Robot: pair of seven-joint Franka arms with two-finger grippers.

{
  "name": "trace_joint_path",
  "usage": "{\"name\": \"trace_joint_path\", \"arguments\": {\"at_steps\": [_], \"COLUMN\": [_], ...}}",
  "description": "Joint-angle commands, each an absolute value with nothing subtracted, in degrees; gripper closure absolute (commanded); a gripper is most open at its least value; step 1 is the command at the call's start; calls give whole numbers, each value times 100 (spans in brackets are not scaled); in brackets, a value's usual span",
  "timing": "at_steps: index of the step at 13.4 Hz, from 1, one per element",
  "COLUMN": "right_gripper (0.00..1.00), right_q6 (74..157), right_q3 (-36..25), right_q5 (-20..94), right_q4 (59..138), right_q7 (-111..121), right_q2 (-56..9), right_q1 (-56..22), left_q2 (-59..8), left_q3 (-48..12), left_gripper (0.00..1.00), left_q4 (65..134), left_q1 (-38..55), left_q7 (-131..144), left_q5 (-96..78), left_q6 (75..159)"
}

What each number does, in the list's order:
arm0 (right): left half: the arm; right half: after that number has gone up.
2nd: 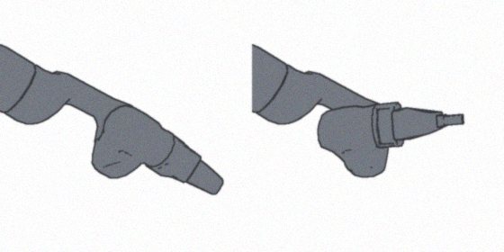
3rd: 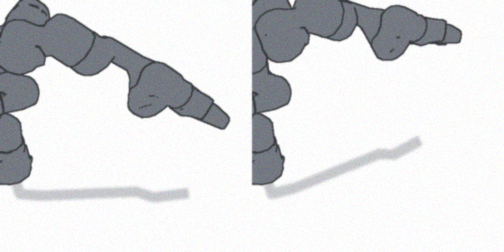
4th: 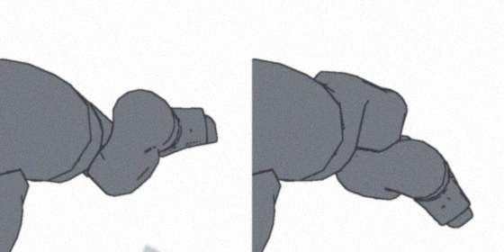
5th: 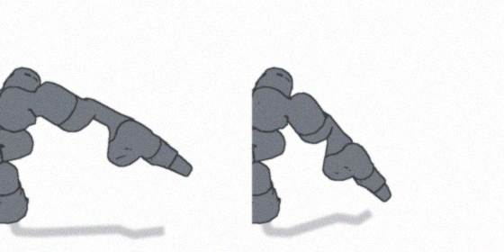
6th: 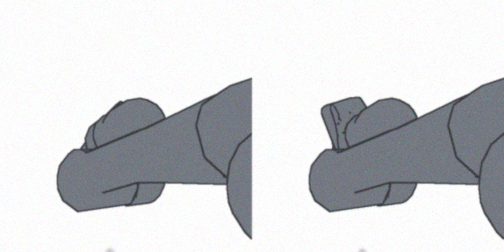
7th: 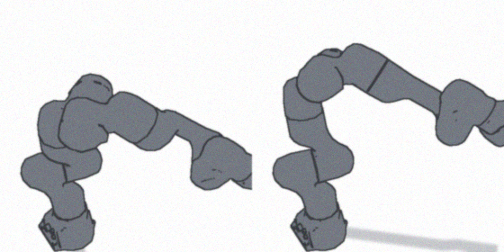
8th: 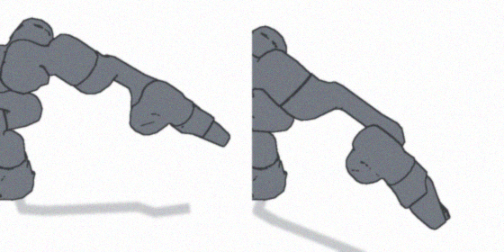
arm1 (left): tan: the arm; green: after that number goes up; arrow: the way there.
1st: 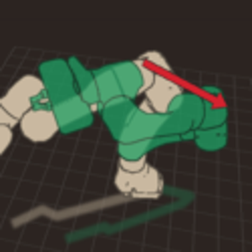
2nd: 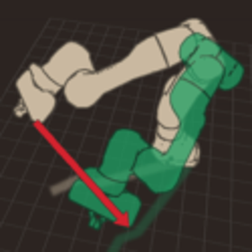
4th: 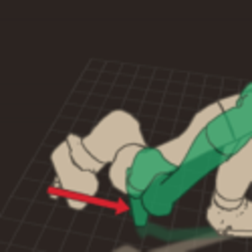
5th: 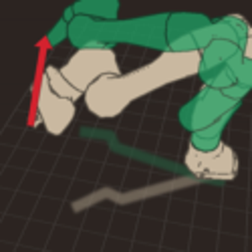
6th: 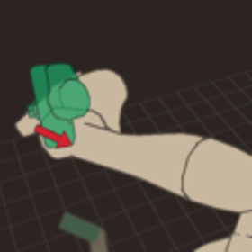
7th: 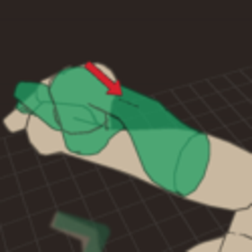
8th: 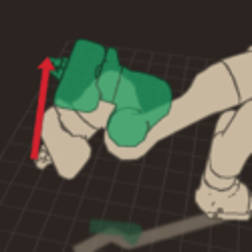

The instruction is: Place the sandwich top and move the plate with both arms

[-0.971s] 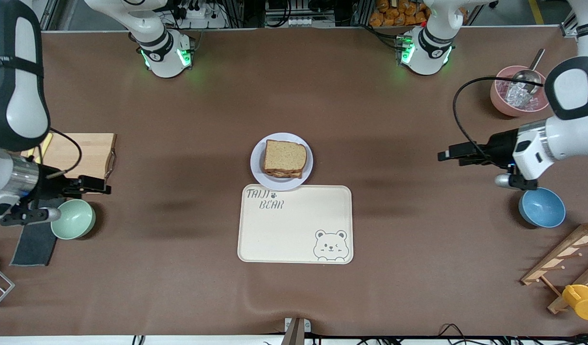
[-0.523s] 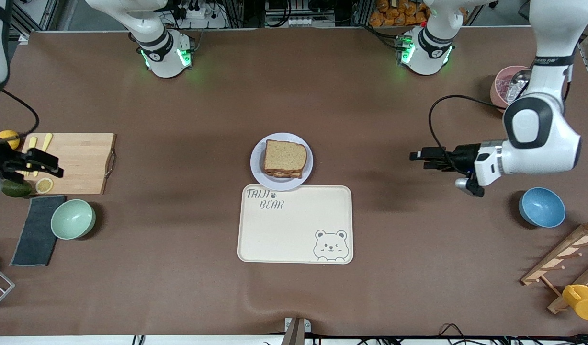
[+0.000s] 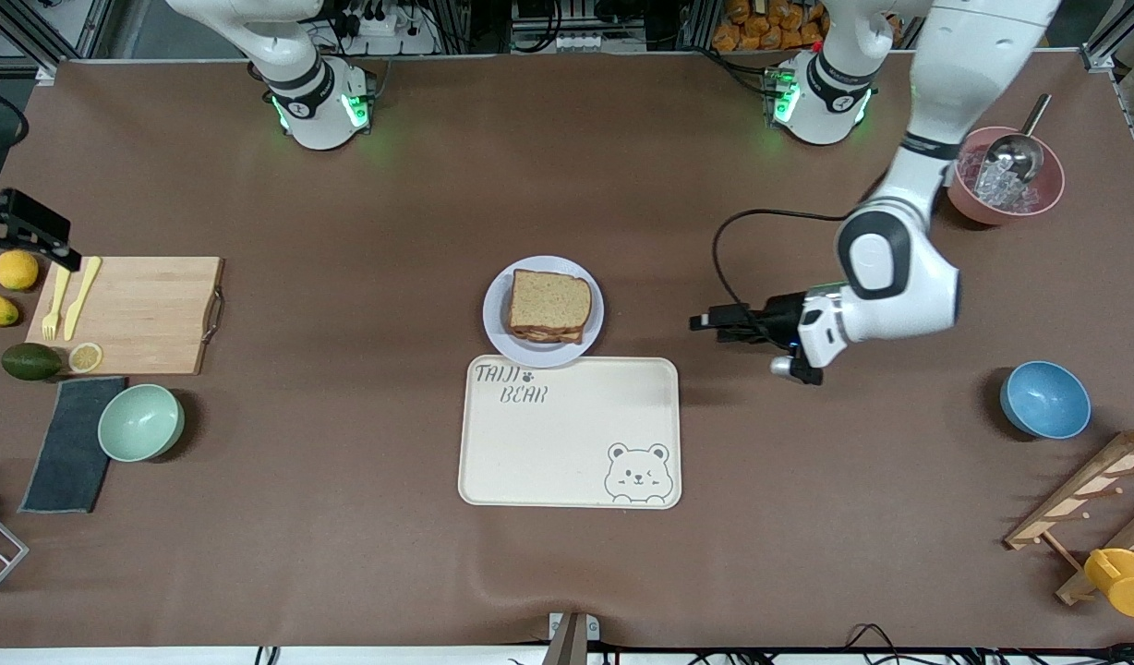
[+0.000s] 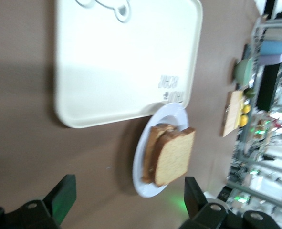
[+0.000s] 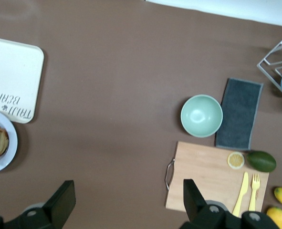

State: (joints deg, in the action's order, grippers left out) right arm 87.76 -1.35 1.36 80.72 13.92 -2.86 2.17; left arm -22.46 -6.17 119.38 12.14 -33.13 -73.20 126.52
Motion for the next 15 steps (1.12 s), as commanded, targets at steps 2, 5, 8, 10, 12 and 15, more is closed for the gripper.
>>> {"name": "trace_joint_path", "arguments": {"at_steps": [2, 5, 8, 10, 12, 15], "right_gripper": [0, 0, 0, 0, 0, 0], "right_q6": [8823, 9158, 9228, 9202, 9202, 9211], "right_q3": [0, 140, 158, 158, 158, 158], "right_q5": [70, 18, 53, 53, 44, 44], "right_q4": [8488, 8736, 8736, 8736, 8736, 8728], "right_q7": [1327, 1327, 1327, 1318, 1318, 1318], "right_q2": [43, 9, -35, -26, -26, -35], "right_q1": [360, 360, 404, 387, 378, 369], "left_q2": [-2486, -2794, -2926, -3084, -3242, -3506], "left_q3": [-580, -685, -922, -1106, -1125, -1134], "left_gripper": [0, 13, 29, 29, 29, 36], "left_q4": [12313, 12331, 12375, 12331, 12305, 12182], "left_q1": [1660, 1714, 1714, 1723, 1723, 1705], "left_q7": [-4741, -5212, -5431, -5519, -5756, -6073], "left_q5": [-9153, -9544, -9974, -10316, -10468, -10537], "left_q6": [12876, 12876, 12876, 12876, 12876, 12867]}}
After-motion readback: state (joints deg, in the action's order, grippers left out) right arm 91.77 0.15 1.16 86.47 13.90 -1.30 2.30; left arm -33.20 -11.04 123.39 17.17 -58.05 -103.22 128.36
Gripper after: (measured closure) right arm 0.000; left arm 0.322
